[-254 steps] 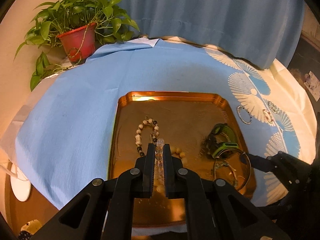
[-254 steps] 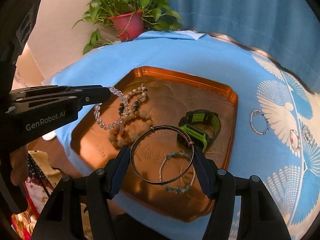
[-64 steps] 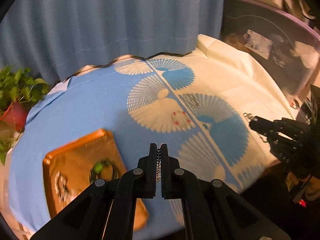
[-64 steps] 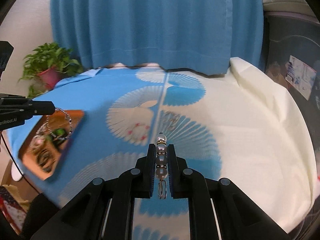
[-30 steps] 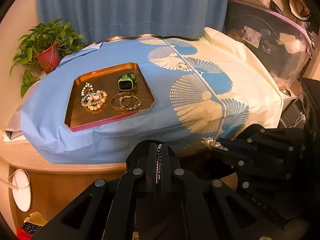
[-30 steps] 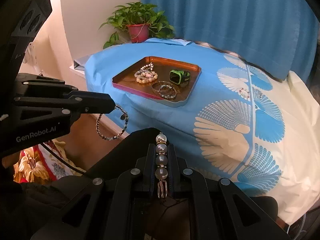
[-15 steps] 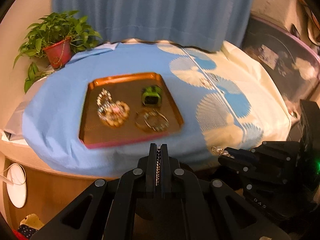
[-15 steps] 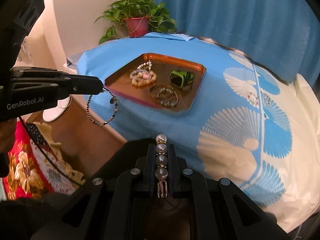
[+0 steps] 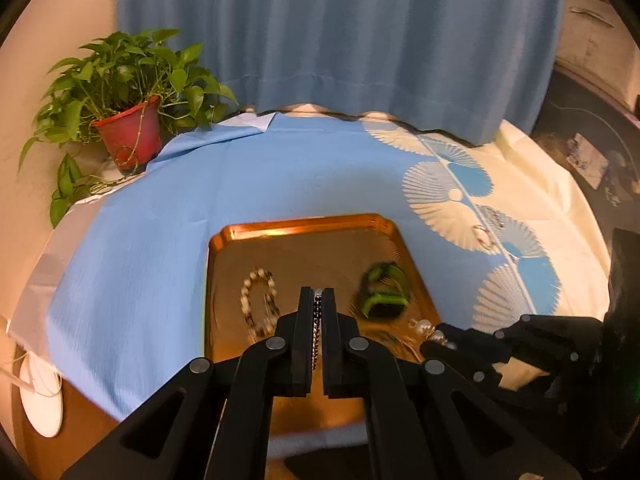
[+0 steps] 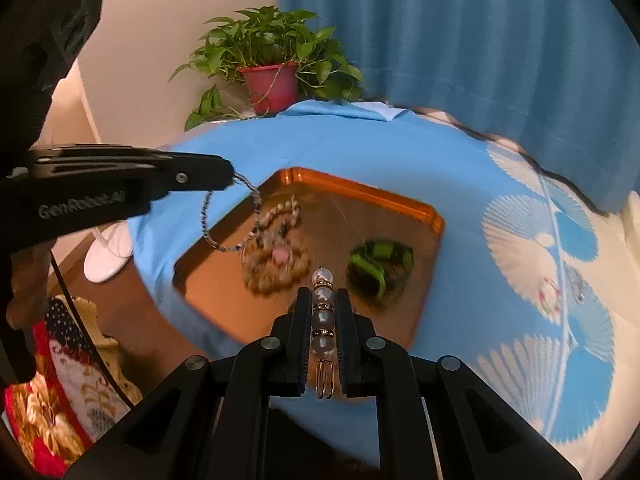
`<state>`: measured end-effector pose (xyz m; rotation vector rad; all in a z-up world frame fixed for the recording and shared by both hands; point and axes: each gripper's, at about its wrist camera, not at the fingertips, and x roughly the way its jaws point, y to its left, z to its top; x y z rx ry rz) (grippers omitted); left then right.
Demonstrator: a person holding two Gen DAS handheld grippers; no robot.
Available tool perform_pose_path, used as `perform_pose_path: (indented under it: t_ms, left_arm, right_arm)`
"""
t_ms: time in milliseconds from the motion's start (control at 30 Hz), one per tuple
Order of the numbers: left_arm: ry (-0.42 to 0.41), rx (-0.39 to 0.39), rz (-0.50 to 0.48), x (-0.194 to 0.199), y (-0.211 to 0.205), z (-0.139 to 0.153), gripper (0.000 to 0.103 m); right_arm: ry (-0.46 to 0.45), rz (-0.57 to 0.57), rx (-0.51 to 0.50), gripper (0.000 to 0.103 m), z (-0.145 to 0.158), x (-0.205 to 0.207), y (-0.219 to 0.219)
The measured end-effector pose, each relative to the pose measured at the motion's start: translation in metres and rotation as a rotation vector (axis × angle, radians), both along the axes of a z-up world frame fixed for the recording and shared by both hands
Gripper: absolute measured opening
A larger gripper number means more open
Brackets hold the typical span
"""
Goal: Organize jewelry
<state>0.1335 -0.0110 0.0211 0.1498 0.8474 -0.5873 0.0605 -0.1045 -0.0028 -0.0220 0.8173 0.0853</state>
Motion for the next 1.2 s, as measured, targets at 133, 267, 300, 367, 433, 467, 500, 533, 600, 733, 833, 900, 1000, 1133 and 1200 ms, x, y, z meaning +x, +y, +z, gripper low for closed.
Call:
perform_pose_path:
  t_ms: [133, 267, 300, 367, 433, 467, 500, 533, 600, 733, 833, 900, 1000, 1133, 1200]
  left_arm:
    - [0.017, 0.022, -0.006, 0.028, -0.01, -0.014, 0.001]
    - [0.025, 0.049, -0.01, 0.044, -0.018, -0.027, 0.001]
    - [0.027, 0.052, -0.008, 0.047, -0.019, -0.03, 0.001]
    - [0.027, 0.059, -0.005, 0.05, -0.02, -0.035, 0.001]
    - [0.018, 0.067, 0.001, 0.053, -0.019, -0.039, 0.005]
    - [0.021, 0.068, -0.001, 0.056, -0.019, -0.04, 0.012]
    - [0.032, 0.075, -0.002, 0.057, -0.019, -0.043, 0.041]
    - [0.04, 0.078, 0.007, 0.057, -0.018, -0.044, 0.078]
    - [0.019, 0.064, 0.041, 0.053, -0.012, -0.044, 0.094]
    - [0.022, 0.118, 0.059, 0.037, -0.004, -0.047, 0.094]
    - [0.0, 0.126, 0.102, 0.012, 0.011, -0.043, 0.094]
    - [-0.004, 0.117, 0.131, -0.007, 0.022, -0.039, 0.094]
    - [0.017, 0.084, 0.171, -0.045, 0.038, -0.033, 0.094]
    - [0.02, 0.049, 0.173, -0.091, 0.046, -0.02, 0.094]
    - [0.003, 0.045, 0.153, -0.116, 0.045, -0.011, 0.094]
  right_arm:
    - [0.007, 0.023, 0.014, 0.012, -0.014, 0.032, -0.001]
    - [0.018, 0.038, 0.028, 0.012, -0.029, 0.052, -0.003]
    - [0.022, 0.037, 0.031, 0.012, -0.032, 0.056, -0.004]
    - [0.024, 0.036, 0.041, 0.012, -0.036, 0.061, -0.007]
    - [0.025, 0.035, 0.051, 0.012, -0.04, 0.065, -0.009]
    - [0.022, 0.035, 0.055, 0.013, -0.042, 0.065, -0.01]
    - [0.026, 0.036, 0.054, 0.015, -0.042, 0.066, -0.01]
    - [0.034, 0.035, 0.049, 0.021, -0.043, 0.068, -0.01]
    - [0.047, 0.019, 0.039, 0.046, -0.045, 0.066, -0.011]
    - [0.045, -0.008, 0.036, 0.063, -0.043, 0.054, -0.015]
    - [0.054, -0.029, 0.037, 0.063, -0.037, 0.034, -0.019]
    - [0.057, -0.047, 0.033, 0.063, -0.033, 0.015, -0.022]
    - [0.061, -0.082, 0.028, 0.063, -0.026, -0.016, -0.026]
    - [0.052, -0.128, 0.024, 0.063, -0.009, -0.065, -0.026]
    - [0.038, -0.147, 0.035, 0.063, 0.003, -0.09, -0.024]
